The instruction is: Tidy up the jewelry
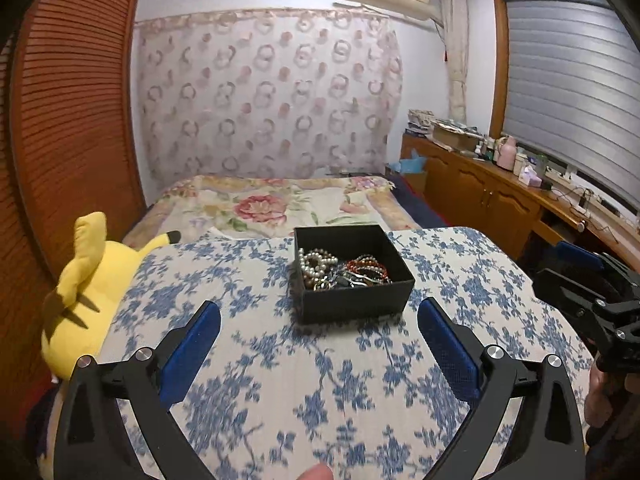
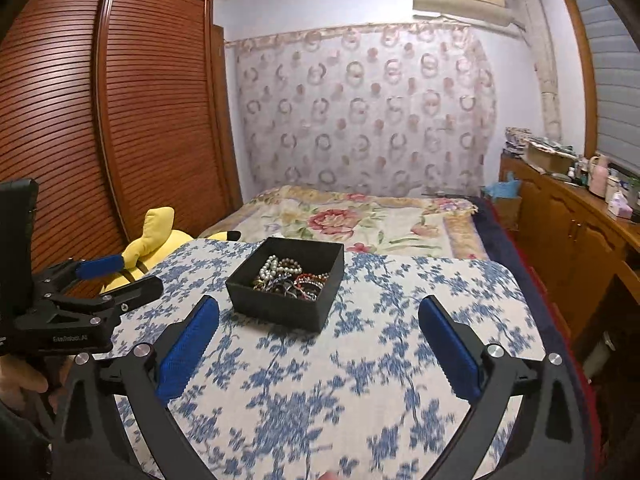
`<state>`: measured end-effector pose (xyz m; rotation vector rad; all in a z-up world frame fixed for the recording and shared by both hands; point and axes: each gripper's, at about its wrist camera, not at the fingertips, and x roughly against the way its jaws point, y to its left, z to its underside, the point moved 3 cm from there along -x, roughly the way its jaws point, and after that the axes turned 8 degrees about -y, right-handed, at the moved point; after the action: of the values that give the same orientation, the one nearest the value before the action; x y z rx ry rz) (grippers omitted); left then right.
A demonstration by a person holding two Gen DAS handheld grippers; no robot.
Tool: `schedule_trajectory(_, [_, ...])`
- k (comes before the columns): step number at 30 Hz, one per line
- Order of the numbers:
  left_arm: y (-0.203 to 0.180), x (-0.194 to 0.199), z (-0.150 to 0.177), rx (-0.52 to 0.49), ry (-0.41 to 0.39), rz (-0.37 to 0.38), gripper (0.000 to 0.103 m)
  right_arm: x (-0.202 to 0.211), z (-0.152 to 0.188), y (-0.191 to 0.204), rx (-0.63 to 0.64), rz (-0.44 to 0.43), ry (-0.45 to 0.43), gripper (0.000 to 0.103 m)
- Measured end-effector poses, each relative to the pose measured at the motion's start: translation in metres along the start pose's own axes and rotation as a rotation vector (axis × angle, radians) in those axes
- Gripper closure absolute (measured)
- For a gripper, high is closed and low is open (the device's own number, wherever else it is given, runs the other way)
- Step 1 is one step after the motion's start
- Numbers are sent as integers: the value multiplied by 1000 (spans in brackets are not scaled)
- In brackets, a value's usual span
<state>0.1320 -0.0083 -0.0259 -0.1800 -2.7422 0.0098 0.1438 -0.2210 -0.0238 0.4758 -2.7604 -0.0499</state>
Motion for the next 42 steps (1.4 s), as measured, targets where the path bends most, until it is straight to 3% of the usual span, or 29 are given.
schedule_trajectory(11, [-3,31,4,-16,-27,-28,8,27,11,4,-10,46,-30,2])
schedule_trajectory(42, [-4,39,7,-17,-42,-30,8,31,9,0,-22,73,-38,2])
